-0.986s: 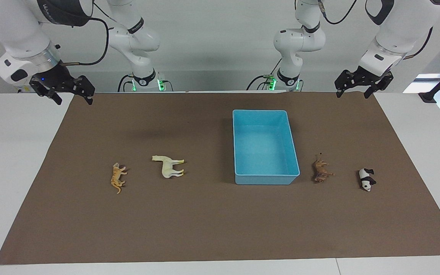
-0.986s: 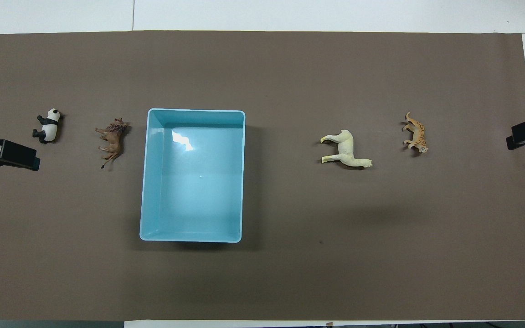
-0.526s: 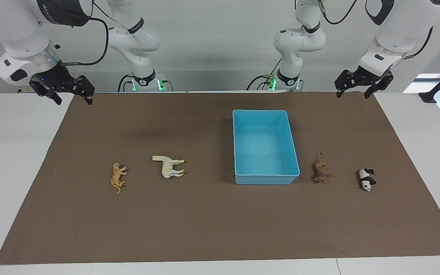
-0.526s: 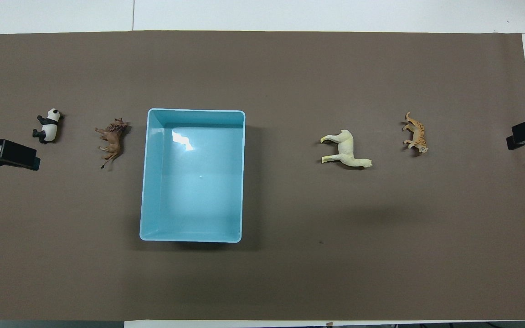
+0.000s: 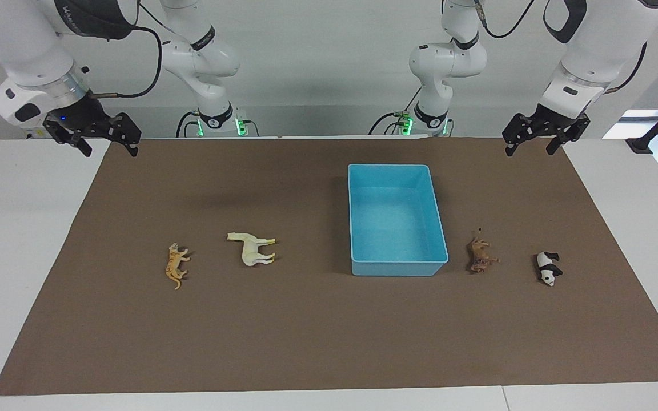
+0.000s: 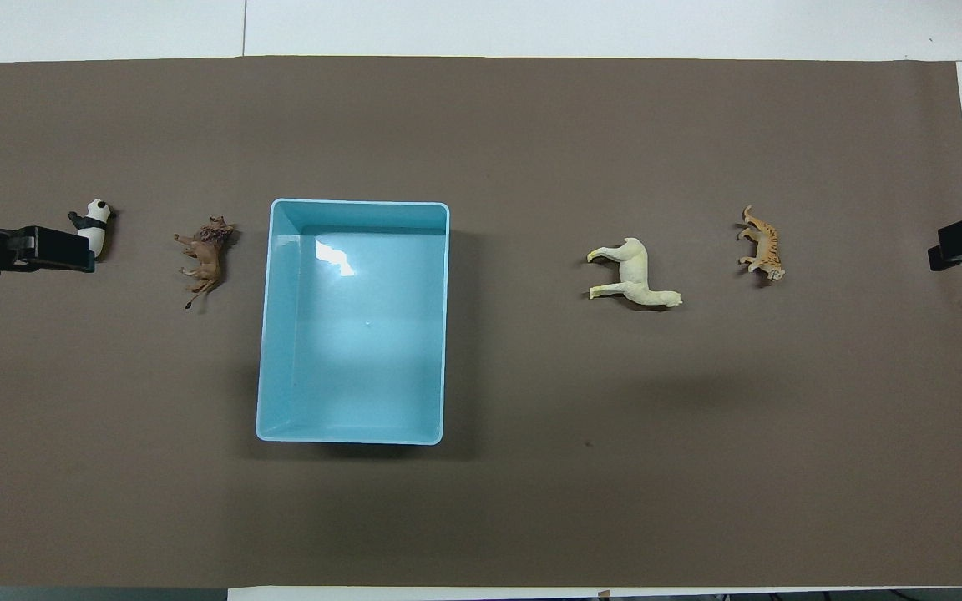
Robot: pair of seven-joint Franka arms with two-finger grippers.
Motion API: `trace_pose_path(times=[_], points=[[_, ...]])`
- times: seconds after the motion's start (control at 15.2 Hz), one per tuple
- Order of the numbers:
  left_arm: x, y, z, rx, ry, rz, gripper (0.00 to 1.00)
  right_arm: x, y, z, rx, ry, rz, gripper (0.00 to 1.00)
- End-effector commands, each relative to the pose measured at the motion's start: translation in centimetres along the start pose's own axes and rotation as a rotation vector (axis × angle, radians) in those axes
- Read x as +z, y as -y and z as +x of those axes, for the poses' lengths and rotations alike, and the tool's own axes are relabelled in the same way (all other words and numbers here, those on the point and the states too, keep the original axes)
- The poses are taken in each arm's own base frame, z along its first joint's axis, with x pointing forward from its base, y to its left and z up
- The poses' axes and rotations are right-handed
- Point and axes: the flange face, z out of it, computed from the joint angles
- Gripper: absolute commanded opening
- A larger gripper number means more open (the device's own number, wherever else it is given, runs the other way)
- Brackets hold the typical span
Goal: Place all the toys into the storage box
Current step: 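Reach the left gripper to the horse while the right gripper reaches the dog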
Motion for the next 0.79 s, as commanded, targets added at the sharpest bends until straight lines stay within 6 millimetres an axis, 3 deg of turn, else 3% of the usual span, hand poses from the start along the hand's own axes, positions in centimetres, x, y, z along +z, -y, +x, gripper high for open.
trace_pose_path(times=[0.0,0.2,0.39,0.53,0.72], points=[[4.7,0.2,0.6,-0.011,-0.028,0.003,1.00,2.8,0.0,0.6,-0.026,-0.030,-0.005,1.00],[10.7,-0.2,3.2,-0.004,-0.048,0.001,1.00,7.4,1.3,2.9,-0.048,-0.048,-0.006,1.00],[16.6,0.3,3.4,0.041,-0.081,0.003,1.00,13.1,1.5,6.6,-0.051,-0.052,0.003,1.00],[18.6,0.1,3.4,0.045,-0.080,0.003,1.00,16.1,2.5,8.3,-0.033,-0.057,0.004,1.00],[19.8,-0.3,2.9,0.054,-0.077,0.001,1.00,20.3,3.4,8.5,-0.001,-0.095,0.006,1.00]])
